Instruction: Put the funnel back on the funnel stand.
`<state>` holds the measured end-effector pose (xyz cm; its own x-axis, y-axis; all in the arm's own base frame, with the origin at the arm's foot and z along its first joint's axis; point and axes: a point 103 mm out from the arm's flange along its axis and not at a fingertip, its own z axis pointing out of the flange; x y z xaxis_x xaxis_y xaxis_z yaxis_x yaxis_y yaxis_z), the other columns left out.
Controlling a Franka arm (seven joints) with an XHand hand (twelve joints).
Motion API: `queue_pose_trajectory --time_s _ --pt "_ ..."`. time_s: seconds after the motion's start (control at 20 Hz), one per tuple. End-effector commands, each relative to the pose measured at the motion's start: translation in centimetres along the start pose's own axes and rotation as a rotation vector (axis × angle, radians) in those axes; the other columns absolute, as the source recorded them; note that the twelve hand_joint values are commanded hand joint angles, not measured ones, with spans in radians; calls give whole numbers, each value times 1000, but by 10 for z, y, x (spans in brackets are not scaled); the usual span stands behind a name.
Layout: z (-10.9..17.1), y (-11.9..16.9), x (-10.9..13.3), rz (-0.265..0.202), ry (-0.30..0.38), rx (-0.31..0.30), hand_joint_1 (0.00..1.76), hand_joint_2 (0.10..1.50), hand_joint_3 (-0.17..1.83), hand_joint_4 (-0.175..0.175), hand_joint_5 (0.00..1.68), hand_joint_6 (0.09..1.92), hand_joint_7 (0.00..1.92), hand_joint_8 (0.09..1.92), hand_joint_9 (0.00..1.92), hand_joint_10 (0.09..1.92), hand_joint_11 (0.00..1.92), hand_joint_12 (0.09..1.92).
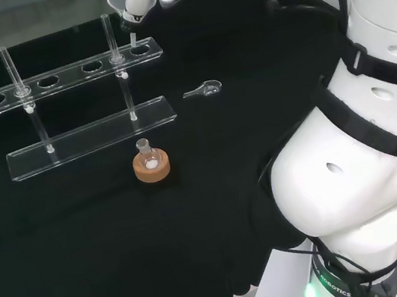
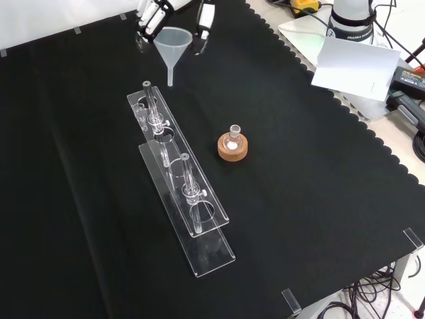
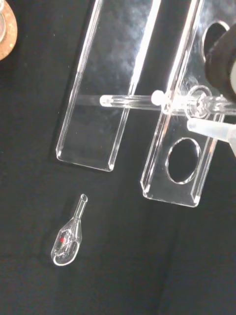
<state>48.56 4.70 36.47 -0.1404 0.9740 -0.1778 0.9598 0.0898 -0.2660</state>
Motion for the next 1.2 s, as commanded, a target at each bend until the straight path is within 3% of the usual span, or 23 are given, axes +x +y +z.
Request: queue_pose_trajectory --time_s 0.05,0.45,0.65,1.1,1.2 --pt "8 33 -24 -26 9 8 865 1047 -175 -25 565 486 494 673 871 442 689 1239" --pt "20 53 -43 -37 27 10 865 1047 -175 -25 562 489 493 675 870 443 689 1240" --pt "26 62 -47 -18 16 30 865 1047 -175 -26 561 491 493 675 870 444 689 1240" --pt "38 78 -53 -60 43 41 866 1048 -175 -25 560 496 492 677 870 445 689 1241" --pt "41 81 -50 -44 29 56 866 1048 -175 -25 560 497 492 677 870 446 690 1241"
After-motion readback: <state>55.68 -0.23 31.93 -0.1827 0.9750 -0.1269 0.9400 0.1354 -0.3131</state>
